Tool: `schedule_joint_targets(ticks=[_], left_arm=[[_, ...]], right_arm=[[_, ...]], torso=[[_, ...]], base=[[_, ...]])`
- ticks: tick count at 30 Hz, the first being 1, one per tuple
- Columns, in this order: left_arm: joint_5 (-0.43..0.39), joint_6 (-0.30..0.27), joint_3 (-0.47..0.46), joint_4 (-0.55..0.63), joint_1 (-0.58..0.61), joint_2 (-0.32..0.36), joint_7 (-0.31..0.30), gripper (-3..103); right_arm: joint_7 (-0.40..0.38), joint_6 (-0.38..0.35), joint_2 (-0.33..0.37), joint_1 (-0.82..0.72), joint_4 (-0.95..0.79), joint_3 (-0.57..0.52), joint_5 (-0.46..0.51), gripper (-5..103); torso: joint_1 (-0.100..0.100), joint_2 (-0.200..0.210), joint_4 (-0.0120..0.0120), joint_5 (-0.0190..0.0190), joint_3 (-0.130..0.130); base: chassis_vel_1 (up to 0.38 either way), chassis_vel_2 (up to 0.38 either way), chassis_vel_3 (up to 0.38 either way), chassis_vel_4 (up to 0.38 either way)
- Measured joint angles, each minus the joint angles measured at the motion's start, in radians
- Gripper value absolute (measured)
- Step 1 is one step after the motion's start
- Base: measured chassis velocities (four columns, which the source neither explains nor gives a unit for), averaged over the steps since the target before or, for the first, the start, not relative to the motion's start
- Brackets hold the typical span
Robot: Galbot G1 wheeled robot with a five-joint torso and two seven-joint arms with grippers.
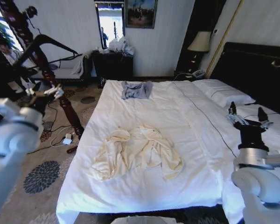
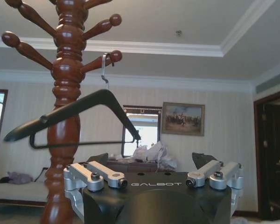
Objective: Pick up the clothes from the bed and hang them on the clothes hanger.
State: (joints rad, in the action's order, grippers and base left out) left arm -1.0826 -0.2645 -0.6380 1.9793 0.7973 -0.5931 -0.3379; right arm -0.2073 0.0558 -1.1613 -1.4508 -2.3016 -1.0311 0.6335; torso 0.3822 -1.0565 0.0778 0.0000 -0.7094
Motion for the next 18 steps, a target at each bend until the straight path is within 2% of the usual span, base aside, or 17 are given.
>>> schedule_joint_targets(ticks=[3,4,5,7,8,11,12,14,16,17,18], left_arm=[[-0.059,-0.001,0.138,-0.117,-0.194,0.014,0.018,100],[-0.059,-0.001,0.138,-0.117,-0.194,0.014,0.018,100],[-0.077,-0.004,0.196,-0.163,-0.282,0.014,0.022,100],[-0.091,-0.018,0.261,-0.223,-0.408,0.01,0.025,100],[-0.091,-0.018,0.261,-0.223,-0.408,0.01,0.025,100],[-0.13,-0.073,0.364,-0.34,-0.624,-0.005,0.03,100],[-0.13,-0.073,0.364,-0.34,-0.624,-0.005,0.03,100],[-0.15,-0.102,0.423,-0.402,-0.725,-0.015,0.034,100],[-0.153,-0.155,0.466,-0.445,-0.815,-0.022,0.03,100],[-0.153,-0.155,0.466,-0.445,-0.815,-0.022,0.03,100],[-0.153,-0.202,0.48,-0.466,-0.856,-0.023,0.019,100]], right_arm=[[-0.003,0.0,-0.012,0.005,0.01,0.005,-0.003,100],[-0.003,0.0,-0.012,0.005,0.01,0.005,-0.003,100],[-0.003,0.0,-0.019,0.007,0.016,0.012,-0.009,100],[-0.003,0.001,-0.027,0.011,0.024,0.02,-0.017,100],[-0.003,0.001,-0.027,0.011,0.024,0.02,-0.017,100],[-0.003,0.002,-0.032,0.022,0.044,0.034,-0.029,100],[-0.003,0.002,-0.032,0.022,0.044,0.034,-0.029,100],[-0.004,0.003,-0.034,0.029,0.055,0.039,-0.038,100],[-0.006,0.003,-0.041,0.032,0.059,0.044,-0.043,100],[-0.006,0.003,-0.041,0.032,0.059,0.044,-0.043,100],[-0.006,0.003,-0.046,0.032,0.06,0.046,-0.046,100]], torso=[[0.0,0.0,-0.0003,-0.0002,0.0],[0.0,0.0,-0.0003,-0.0002,0.0],[0.0,0.0,-0.0002,-0.0011,0.0],[0.0,0.0,0.0001,0.0004,0.0],[0.0,0.0,0.0001,0.0004,0.0],[0.0,0.0,0.0,0.0001,0.0],[0.0,0.0,0.0,0.0001,0.0],[0.0,0.0,-0.0006,-0.0003,0.0],[0.0,0.0,0.0002,0.0,0.0],[0.0,0.0,0.0002,0.0,0.0],[0.0,0.0,0.0004,0.0006,0.0]], base=[[0.0,0.0,0.0,0.0],[0.0,0.0,0.0,0.0],[0.0,0.0,0.0,0.0],[0.0,0.0,0.0,0.0],[0.0,0.0,0.0,0.0],[0.0,0.0,0.0,0.0],[0.0,0.0,0.0,0.0],[0.0,0.0,0.0,0.0],[0.0,0.0,0.0,0.0],[0.0,0.0,0.0,0.0],[0.0,0.0,0.0,0.0]])
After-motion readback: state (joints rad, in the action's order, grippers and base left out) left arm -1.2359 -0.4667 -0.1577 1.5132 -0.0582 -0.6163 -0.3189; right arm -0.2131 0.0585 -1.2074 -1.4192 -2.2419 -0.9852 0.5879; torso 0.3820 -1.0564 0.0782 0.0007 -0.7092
